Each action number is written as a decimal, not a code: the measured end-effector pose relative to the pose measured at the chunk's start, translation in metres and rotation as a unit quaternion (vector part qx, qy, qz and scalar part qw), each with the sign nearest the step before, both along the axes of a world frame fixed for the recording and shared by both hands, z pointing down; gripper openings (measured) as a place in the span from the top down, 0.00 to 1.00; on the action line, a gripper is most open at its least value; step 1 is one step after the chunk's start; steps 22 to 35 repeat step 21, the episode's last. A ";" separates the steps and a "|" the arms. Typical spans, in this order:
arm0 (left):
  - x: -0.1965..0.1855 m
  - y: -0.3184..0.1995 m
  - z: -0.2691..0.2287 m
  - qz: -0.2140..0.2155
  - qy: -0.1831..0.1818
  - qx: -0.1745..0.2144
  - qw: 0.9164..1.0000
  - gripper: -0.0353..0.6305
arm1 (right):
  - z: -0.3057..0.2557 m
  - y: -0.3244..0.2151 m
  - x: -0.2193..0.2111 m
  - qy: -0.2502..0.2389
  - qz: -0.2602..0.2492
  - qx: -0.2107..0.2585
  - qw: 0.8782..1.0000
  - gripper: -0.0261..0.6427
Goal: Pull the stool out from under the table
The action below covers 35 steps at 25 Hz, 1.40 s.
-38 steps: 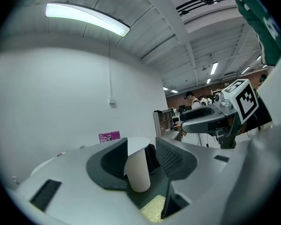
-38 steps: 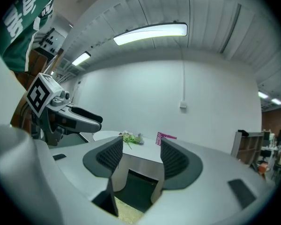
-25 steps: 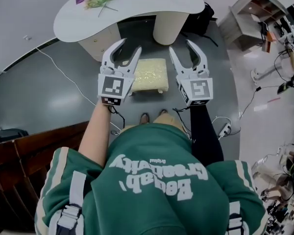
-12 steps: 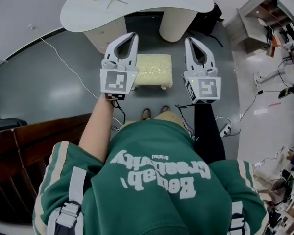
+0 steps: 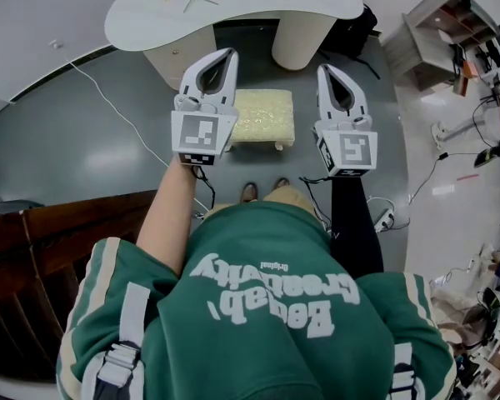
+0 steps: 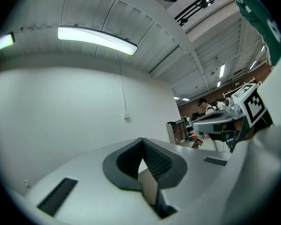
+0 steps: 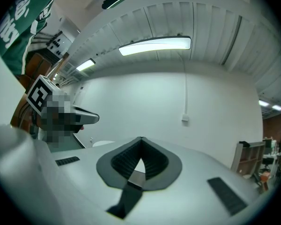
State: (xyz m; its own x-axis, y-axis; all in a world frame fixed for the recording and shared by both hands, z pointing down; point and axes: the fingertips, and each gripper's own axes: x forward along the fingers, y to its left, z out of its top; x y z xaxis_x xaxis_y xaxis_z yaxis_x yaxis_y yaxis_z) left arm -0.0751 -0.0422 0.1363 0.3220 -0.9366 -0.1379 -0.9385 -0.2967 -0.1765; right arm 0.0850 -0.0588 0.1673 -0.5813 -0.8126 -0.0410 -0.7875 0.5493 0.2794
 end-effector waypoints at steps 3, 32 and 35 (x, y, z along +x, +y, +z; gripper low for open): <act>0.002 0.002 -0.002 0.001 0.000 0.001 1.000 0.92 | 0.000 0.003 0.002 0.001 0.001 0.001 1.000 0.95; -0.003 0.011 -0.002 -0.003 0.001 0.000 1.000 0.92 | -0.004 0.012 0.004 -0.008 0.017 -0.004 1.000 0.95; -0.003 0.011 -0.002 -0.003 0.001 0.000 1.000 0.92 | -0.004 0.012 0.004 -0.008 0.017 -0.004 1.000 0.95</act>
